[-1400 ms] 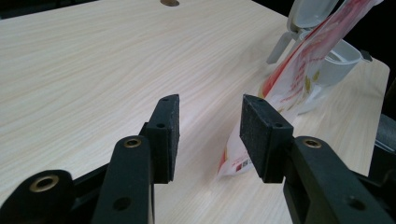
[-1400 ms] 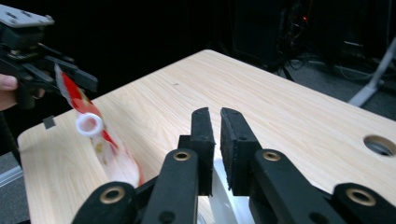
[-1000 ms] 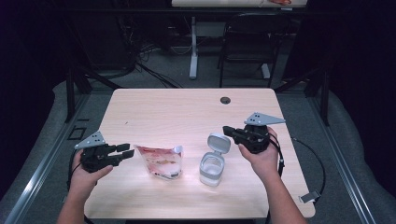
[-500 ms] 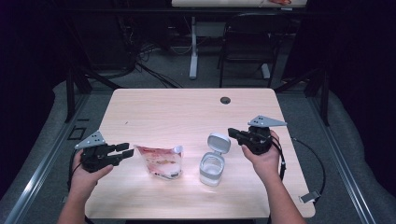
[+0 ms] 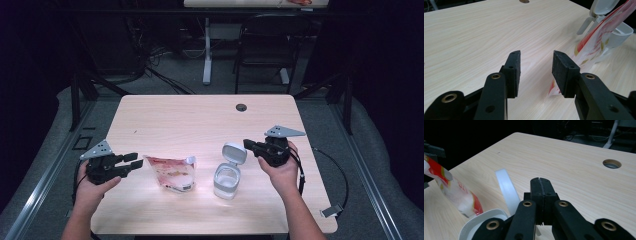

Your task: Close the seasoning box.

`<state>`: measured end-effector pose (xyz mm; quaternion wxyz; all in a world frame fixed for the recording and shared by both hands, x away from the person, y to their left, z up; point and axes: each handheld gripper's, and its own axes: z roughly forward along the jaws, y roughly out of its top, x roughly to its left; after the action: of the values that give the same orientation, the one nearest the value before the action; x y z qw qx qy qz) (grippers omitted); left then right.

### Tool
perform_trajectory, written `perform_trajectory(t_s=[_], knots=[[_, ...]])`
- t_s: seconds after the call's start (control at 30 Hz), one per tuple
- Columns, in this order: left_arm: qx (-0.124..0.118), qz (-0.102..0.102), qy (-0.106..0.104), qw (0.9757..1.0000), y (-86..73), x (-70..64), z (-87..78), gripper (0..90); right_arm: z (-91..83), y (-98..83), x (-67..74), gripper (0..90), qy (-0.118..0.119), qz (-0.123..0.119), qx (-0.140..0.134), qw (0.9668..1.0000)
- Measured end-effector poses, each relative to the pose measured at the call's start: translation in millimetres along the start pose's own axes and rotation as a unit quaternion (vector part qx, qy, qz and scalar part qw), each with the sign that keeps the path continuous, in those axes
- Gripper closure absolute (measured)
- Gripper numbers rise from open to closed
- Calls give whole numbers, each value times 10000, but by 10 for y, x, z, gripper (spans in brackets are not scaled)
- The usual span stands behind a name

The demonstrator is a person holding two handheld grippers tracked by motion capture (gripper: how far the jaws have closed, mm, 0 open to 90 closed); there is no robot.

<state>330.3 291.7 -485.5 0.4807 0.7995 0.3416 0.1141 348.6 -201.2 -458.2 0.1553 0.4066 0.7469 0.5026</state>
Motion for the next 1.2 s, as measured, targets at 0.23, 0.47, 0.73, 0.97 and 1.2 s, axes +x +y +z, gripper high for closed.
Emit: perform_trajectory(t_s=[0.23,0.47,0.73,0.97,1.2], knots=[[-55,-24,17,10000,-6,3,-2,580,8,-91,81,900,149,-15,26,9999],[-62,-36,23,10000,-6,5,0,573,-26,-207,209,900,355,-112,79,9993],[-83,-55,97,9999,-7,6,3,554,-118,-309,336,877,408,-262,24,9988],[-87,-96,196,9997,-21,21,11,524,-186,-422,309,805,183,-298,52,9994],[-79,-101,245,9996,-32,32,23,501,-226,-547,228,711,-180,-272,90,9994]])
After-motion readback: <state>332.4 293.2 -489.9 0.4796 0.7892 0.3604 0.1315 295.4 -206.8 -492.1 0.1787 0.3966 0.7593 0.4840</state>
